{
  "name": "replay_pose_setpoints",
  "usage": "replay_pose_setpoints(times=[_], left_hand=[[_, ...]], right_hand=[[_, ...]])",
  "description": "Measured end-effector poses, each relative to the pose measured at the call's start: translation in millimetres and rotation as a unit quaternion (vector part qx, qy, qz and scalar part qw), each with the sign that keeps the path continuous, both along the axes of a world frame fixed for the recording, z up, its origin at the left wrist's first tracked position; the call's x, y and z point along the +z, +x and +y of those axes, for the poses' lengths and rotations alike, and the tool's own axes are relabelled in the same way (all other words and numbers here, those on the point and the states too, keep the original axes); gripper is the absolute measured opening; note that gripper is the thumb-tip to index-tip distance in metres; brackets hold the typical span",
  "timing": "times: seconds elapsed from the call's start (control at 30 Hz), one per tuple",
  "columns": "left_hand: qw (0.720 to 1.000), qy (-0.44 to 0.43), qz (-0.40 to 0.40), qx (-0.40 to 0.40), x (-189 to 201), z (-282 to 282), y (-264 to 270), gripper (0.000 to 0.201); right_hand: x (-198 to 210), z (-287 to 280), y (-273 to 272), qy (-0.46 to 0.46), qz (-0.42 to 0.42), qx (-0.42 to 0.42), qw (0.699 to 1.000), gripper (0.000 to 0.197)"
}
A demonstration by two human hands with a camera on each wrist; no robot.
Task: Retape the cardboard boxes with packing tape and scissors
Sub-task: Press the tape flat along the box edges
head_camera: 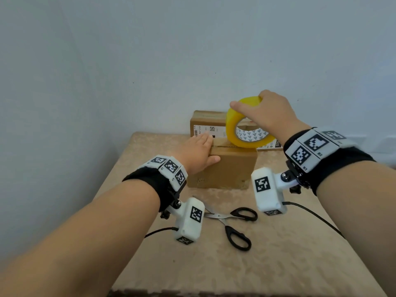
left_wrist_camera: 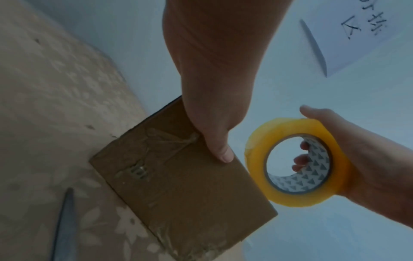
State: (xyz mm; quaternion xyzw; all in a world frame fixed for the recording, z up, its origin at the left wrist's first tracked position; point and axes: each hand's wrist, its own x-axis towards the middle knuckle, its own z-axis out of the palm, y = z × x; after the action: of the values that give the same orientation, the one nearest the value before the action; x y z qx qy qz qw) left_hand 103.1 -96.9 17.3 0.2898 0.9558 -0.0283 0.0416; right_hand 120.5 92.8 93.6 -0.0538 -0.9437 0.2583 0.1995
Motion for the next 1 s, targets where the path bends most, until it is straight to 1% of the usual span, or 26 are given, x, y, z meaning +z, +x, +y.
replay_pose_setpoints(times=[0.1,0.2,0.27,0.33,0.37,0.43,0.53,0.6,0.73,0.8,1.0], left_hand=[[0.998,0.059,-0.009,0.005,3,-3,0,0.078],[0.992,0.118,-0.026,0.019,3,-4,-1,0.085],[0.989,0.141,-0.037,0.031,1,-5,-1,0.088],[0.989,0.138,-0.032,0.033,0,-6,-1,0.089],[0.991,0.127,-0.028,0.031,-1,-6,0,0.088],[0.993,0.111,-0.021,0.023,-2,-6,0,0.085],[0.995,0.096,-0.010,0.011,-2,-6,-3,0.082],[0.996,0.087,-0.010,0.003,-1,-6,-4,0.081],[0.997,0.071,-0.008,0.003,-1,-5,-2,0.085],[0.997,0.073,-0.006,0.009,-1,-4,-1,0.089],[0.996,0.083,-0.001,0.013,-3,-4,-4,0.089]], right_hand=[[11,-4,3,-0.001,0.017,-0.018,1.000,0.052],[28,-20,6,-0.014,0.036,-0.010,0.999,0.050],[37,-29,5,-0.028,0.032,-0.004,0.999,0.049],[41,-28,5,-0.046,0.019,-0.007,0.999,0.049],[41,-23,5,-0.041,0.008,-0.013,0.999,0.048],[40,-7,9,0.006,-0.023,-0.034,0.999,0.048],[33,18,16,0.095,-0.066,-0.073,0.991,0.049],[23,29,19,0.128,-0.085,-0.091,0.984,0.048],[0,40,19,0.106,-0.121,-0.095,0.982,0.046],[-10,43,19,0.104,-0.126,-0.099,0.982,0.042],[-37,50,14,0.099,-0.137,-0.103,0.980,0.047]])
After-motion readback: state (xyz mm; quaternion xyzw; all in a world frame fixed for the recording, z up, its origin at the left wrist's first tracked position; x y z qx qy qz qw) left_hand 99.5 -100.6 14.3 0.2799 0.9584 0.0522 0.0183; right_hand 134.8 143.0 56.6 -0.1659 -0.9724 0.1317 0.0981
